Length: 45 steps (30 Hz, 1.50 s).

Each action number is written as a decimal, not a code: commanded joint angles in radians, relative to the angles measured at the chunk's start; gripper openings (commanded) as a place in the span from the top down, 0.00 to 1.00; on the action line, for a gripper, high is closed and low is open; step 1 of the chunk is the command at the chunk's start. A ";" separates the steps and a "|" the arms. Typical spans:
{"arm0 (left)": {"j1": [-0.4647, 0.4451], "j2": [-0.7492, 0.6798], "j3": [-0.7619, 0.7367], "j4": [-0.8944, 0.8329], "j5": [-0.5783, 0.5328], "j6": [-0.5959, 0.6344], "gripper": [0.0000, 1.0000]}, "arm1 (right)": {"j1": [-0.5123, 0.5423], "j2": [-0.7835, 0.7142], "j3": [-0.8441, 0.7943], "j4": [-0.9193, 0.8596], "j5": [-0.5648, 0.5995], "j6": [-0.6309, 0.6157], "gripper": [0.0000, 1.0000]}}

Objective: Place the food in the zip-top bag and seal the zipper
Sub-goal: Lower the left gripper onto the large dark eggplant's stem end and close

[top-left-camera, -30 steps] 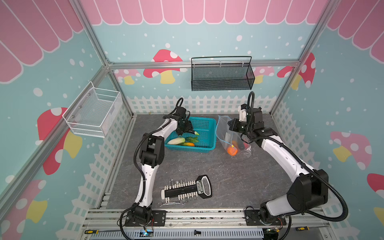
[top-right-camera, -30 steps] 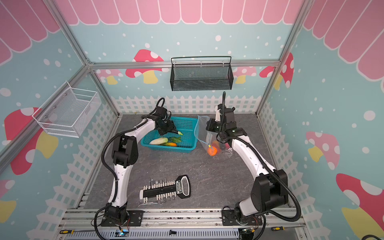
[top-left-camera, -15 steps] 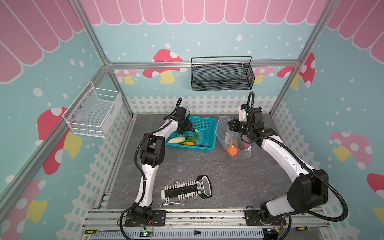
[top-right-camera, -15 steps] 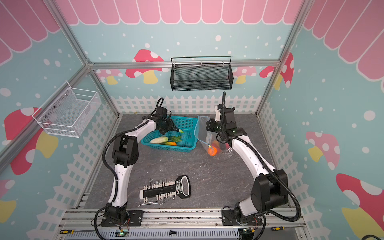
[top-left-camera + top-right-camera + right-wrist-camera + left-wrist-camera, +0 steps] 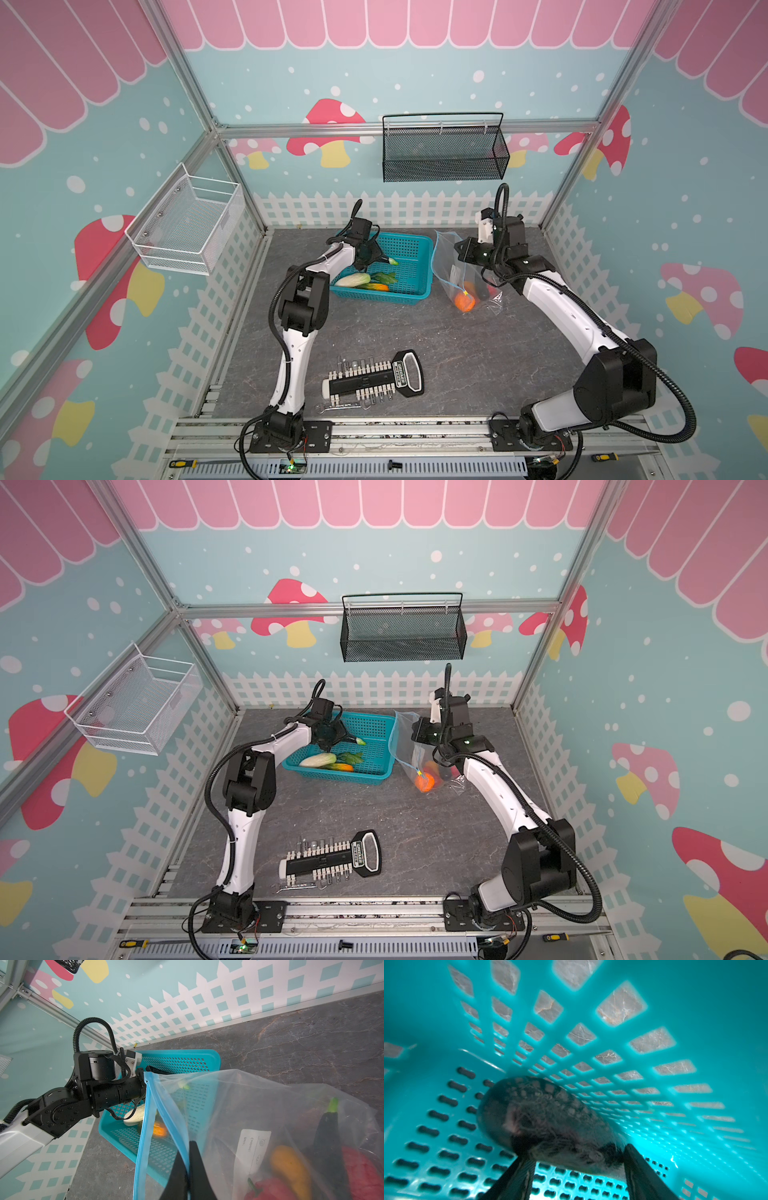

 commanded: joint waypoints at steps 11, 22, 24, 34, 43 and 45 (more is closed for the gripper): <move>-0.022 0.011 -0.008 0.008 -0.004 -0.010 0.62 | 0.007 0.002 -0.015 0.029 -0.002 0.006 0.99; -0.058 -0.049 -0.079 0.015 -0.037 0.001 0.77 | 0.006 -0.006 -0.013 0.030 0.002 0.006 0.99; -0.061 -0.047 -0.077 0.012 -0.039 0.006 0.75 | 0.005 -0.003 -0.014 0.030 0.000 0.006 0.99; -0.093 0.012 0.016 -0.025 -0.071 0.049 0.34 | 0.005 -0.005 -0.021 0.034 -0.004 0.004 0.99; -0.131 0.032 0.068 -0.044 -0.110 0.074 0.30 | 0.005 -0.007 -0.029 0.042 -0.010 -0.004 0.99; -0.132 0.042 0.080 -0.051 -0.110 0.071 0.31 | 0.003 -0.007 -0.031 0.040 -0.014 -0.006 0.99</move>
